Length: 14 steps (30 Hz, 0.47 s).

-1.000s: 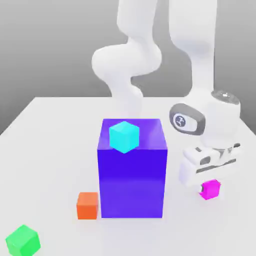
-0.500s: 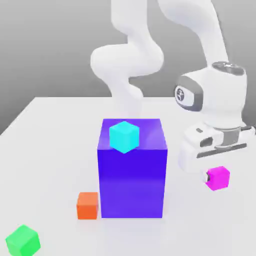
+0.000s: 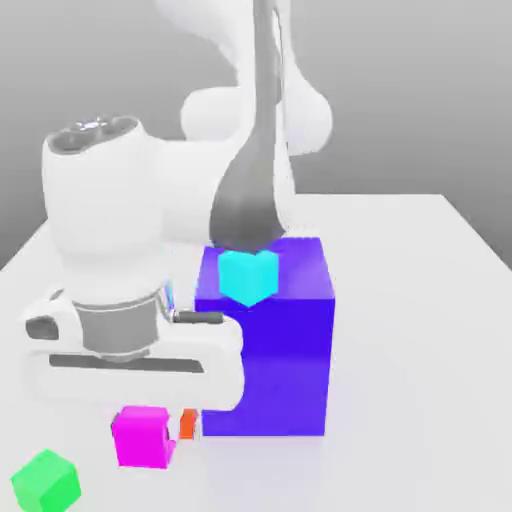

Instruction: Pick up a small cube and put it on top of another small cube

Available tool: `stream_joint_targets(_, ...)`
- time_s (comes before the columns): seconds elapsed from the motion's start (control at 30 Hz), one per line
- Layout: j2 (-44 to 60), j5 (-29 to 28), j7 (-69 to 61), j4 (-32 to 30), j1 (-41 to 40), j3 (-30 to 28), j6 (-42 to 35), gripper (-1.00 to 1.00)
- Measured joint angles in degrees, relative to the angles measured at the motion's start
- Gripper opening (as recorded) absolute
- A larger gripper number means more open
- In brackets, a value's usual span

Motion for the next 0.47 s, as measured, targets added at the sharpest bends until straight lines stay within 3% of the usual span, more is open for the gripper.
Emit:
stream_joint_targets(0.1, 7.04, 0.53, -2.97, 1.97, -3.42, -1.47, 3.42, -1.00)
stream_joint_targets(0.13, 9.02, 1.09, -3.56, 2.21, -4.01, -1.17, 4.98, 1.00)
stream_joint_targets(0.33, 10.01, 1.36, -3.84, 2.33, -4.28, -1.05, 5.79, 1.00)
stream_joint_targets(0.47, 4.59, -0.94, -2.31, 2.03, -3.42, -2.47, 0.75, 1.00)
